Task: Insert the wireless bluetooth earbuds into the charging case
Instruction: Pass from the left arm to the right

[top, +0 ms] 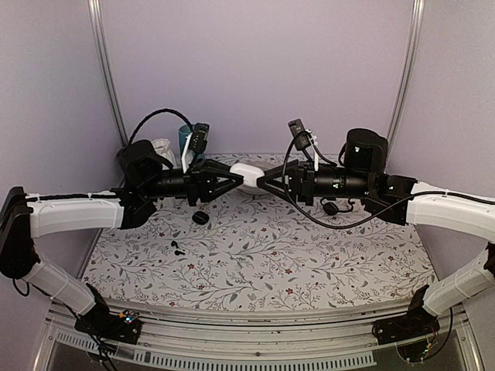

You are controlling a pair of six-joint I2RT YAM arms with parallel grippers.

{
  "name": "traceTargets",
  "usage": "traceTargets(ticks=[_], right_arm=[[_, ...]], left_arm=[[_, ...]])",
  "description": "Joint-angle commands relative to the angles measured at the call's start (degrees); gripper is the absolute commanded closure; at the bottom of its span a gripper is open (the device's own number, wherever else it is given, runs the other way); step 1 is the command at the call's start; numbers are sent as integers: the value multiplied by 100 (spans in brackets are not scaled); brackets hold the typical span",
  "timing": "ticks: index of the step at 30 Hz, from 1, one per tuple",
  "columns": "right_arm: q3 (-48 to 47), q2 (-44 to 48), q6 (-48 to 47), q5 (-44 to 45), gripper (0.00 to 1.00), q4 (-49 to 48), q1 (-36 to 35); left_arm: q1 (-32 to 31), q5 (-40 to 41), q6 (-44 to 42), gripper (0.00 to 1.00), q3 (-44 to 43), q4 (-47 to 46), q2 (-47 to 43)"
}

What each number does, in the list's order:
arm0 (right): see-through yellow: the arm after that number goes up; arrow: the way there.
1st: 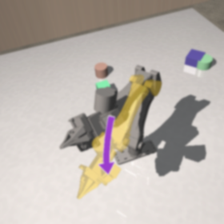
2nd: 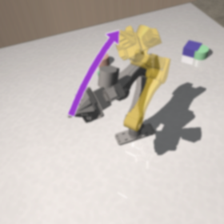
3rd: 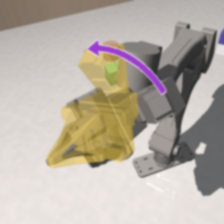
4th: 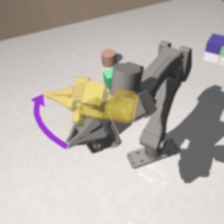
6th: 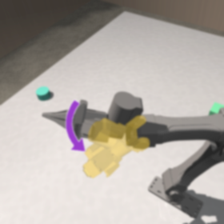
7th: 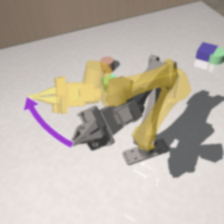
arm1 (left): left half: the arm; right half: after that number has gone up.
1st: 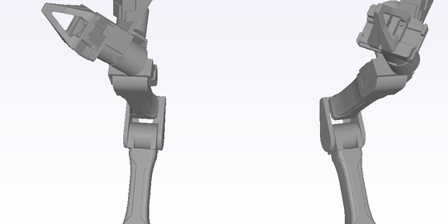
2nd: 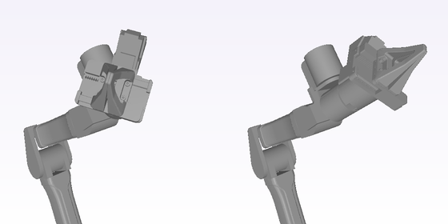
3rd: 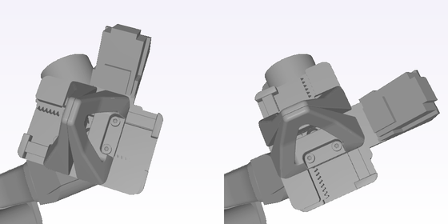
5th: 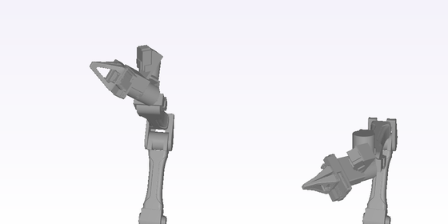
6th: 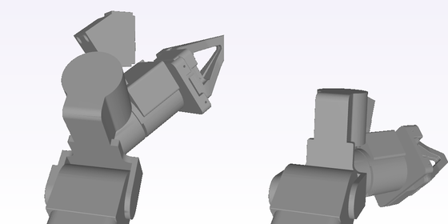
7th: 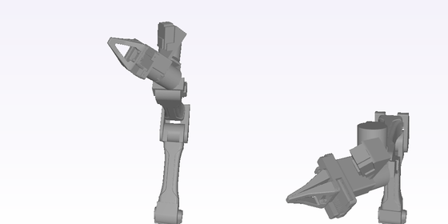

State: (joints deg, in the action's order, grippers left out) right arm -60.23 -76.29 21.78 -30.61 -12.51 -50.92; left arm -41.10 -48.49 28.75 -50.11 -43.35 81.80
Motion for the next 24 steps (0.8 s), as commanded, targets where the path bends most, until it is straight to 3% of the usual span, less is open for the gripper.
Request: traceTargets(ticks=[1,12,24], right_arm=[[74,-163,320,69,57,-440,19],[281,-323,969,121,68,-1353,19],[425,-354,1205,369,73,-1827,20]], left_arm=[[-56,176,402,100,62,-592,83],[-64,409,727,100,35,-636,242],[-56,291,1038,100,56,-931,390]])
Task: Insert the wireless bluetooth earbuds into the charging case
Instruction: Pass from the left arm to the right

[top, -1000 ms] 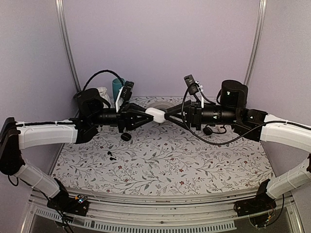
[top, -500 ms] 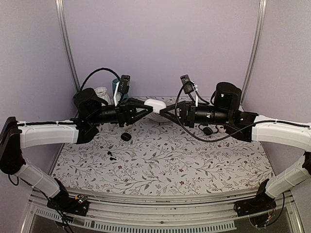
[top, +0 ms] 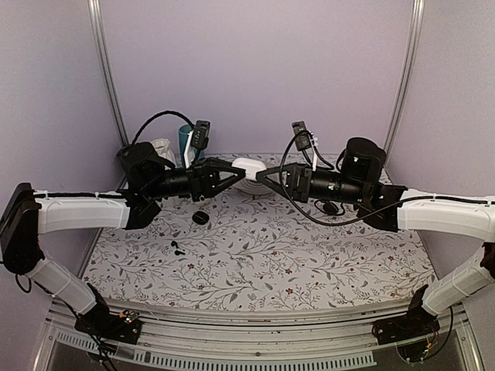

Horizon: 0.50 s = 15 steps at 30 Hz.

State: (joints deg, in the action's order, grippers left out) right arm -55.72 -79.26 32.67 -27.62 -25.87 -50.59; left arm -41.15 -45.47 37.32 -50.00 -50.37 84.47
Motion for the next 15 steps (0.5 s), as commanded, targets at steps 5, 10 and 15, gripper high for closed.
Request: traceTargets(ticks=[5,10,15], right_arm=[[-95,-155,118,63,73,-533,-12],[-148,-249,117,26,73,-540,-4],[-131,-218,101,107,73,-568,-4]], left_arm=[[-50,-78,268,100,32,-293,151],[-44,-137,335,100,51,-329,175],[-37,-171,397,100,54,-357,192]])
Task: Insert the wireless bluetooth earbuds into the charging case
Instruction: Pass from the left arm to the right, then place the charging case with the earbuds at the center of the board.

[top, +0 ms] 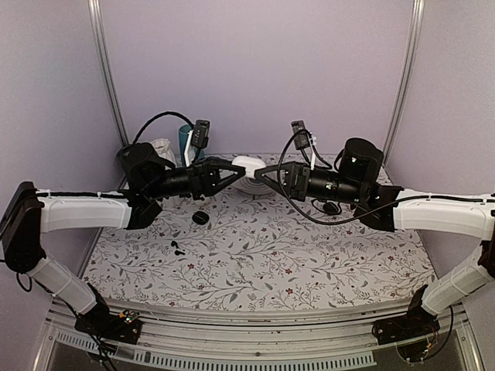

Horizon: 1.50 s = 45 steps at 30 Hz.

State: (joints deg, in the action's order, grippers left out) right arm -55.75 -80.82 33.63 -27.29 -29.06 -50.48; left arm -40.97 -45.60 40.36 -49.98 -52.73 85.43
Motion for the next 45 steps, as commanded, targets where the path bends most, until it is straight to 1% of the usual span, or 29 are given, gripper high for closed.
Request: traceTargets(ticks=[1,4,5,6,8,10,13,16,19,24,25,26,31,34,39,45], right_arm=[[-129,-60,4,78,73,-256,-16],[-145,-64,4,58,80,-263,-16],[-133,-55,4,55,86,-261,-17],[-131,-44,4,57,91,-259,-19],[-114,-20,4,70,95,-258,-19],[-76,18,-17,116,96,-258,-16],[-2,111,-46,250,97,-246,-12],[5,178,-97,321,97,-126,7],[3,228,-134,341,97,18,82],[128,339,-129,396,97,212,253],[158,384,-129,423,97,262,305],[187,421,-128,462,97,329,349],[365,569,-214,843,97,962,627],[495,585,-203,1081,97,1297,852],[930,569,-44,1307,97,1377,1276],[1219,134,386,1469,97,1301,1772]], left_arm=[[-50,-170,118,100,50,-155,109],[-51,-207,235,100,49,-247,157],[-50,-206,250,100,53,-262,167],[-49,-204,257,98,57,-264,164],[-51,-203,241,93,65,-255,152],[-42,-204,204,81,62,-213,130],[-19,-122,98,58,49,-34,88],[-3,51,-105,41,99,102,-15],[48,259,-387,31,153,391,-159],[199,702,-760,19,381,790,-483],[229,851,-859,7,409,938,-559],[250,971,-980,4,417,1121,-623],[288,1493,-1530,4,380,1981,-989],[312,1630,-1808,4,366,2305,-1169],[408,1389,-1870,4,295,2348,-1299],[457,1174,-1918,4,181,2462,-1343]])
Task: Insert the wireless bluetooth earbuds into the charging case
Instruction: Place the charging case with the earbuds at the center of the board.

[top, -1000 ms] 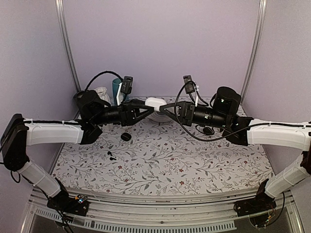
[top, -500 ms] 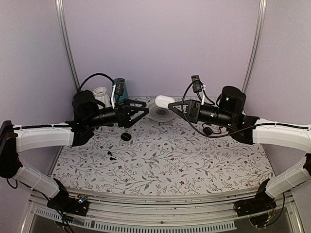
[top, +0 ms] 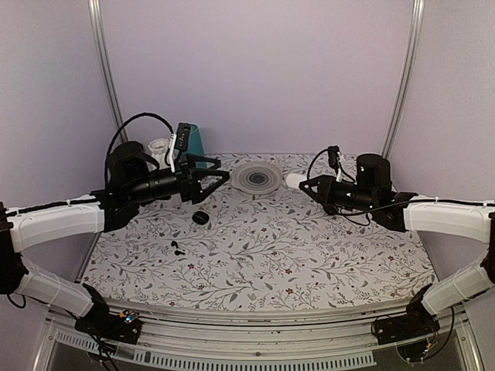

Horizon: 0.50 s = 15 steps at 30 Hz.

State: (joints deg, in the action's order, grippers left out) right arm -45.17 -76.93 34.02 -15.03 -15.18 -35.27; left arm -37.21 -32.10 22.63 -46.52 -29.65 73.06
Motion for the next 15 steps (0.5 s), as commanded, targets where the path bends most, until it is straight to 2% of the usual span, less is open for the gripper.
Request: traceTargets(ticks=[1,15], right_arm=[[181,-362,427,245,97,-146,329],[-270,-2353,1442,-155,97,-754,1088]], left_arm=[[82,-201,-137,4,-165,145,-107],[92,-234,-84,4,-6,167,-262]])
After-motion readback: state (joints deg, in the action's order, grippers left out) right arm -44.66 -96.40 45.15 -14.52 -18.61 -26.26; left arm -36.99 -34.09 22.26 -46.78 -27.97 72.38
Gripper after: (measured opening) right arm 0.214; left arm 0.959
